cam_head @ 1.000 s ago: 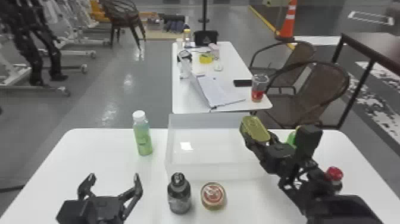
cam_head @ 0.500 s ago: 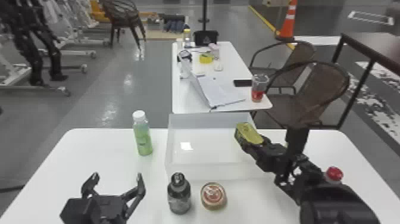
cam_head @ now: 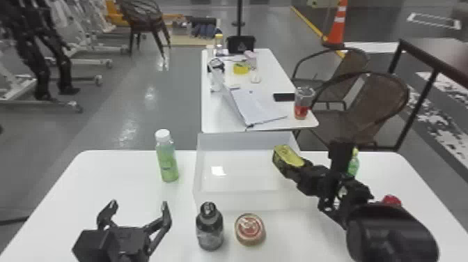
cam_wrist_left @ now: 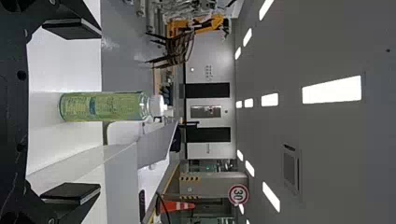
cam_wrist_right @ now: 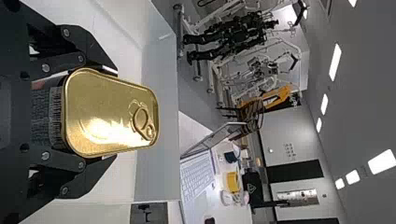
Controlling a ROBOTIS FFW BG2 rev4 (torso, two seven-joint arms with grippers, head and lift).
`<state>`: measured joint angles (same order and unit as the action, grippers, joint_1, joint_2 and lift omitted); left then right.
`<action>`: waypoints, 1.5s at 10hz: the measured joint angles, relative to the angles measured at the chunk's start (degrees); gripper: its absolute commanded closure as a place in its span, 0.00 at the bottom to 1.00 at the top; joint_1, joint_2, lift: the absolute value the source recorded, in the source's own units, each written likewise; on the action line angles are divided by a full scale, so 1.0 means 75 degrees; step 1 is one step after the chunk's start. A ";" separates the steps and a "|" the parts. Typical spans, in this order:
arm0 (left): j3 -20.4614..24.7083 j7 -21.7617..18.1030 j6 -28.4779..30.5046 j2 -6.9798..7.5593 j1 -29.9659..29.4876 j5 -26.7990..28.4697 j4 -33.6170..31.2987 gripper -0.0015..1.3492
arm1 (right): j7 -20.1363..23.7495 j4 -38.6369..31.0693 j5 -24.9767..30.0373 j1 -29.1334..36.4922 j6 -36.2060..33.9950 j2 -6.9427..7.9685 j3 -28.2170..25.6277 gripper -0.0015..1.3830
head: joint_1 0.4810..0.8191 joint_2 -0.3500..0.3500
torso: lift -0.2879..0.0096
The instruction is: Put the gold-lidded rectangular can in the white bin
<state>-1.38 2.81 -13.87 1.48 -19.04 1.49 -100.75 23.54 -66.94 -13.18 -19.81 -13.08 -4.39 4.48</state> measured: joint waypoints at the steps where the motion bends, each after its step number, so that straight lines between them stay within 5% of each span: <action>1: -0.0002 0.0000 0.0000 0.0002 0.0007 0.0000 0.0004 0.11 | 0.0000 0.0068 -0.0043 -0.0095 -0.0166 0.0000 0.0000 0.54 | 0.20 0.50 | 0.63; 2: -0.0003 0.0000 -0.0001 0.0002 0.0016 0.0000 0.0004 0.11 | -0.0009 0.0093 -0.0094 -0.0128 -0.0263 0.0000 0.0000 0.30 | 0.20 0.50 | 0.63; 4: -0.0003 0.0000 -0.0014 0.0010 0.0020 0.0000 0.0005 0.11 | -0.0010 0.0097 -0.0188 -0.0135 -0.0321 0.0000 -0.0004 0.17 | 0.20 0.50 | 0.63; 8: -0.0012 0.0000 -0.0044 0.0025 0.0009 0.0004 0.0006 0.11 | -0.0053 -0.0384 -0.0497 0.0048 -0.0353 -0.0001 -0.0012 0.16 | 0.20 0.50 | 0.63; 12: -0.0020 0.0040 -0.0103 0.0013 0.0008 0.0063 0.0005 0.11 | -0.0658 -0.3209 -0.0656 0.1278 -0.0171 -0.0022 -0.0231 0.16 | 0.20 0.50 | 0.63; 15: -0.0023 0.0075 -0.0161 0.0013 -0.0009 0.0060 -0.0004 0.11 | -0.0701 -0.4015 -0.0716 0.2605 0.0704 -0.0065 -0.0269 0.16 | 0.20 0.50 | 0.63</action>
<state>-1.55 3.37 -15.08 1.57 -19.11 1.94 -100.79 18.28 -97.05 -18.55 -0.27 -7.80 -4.88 2.46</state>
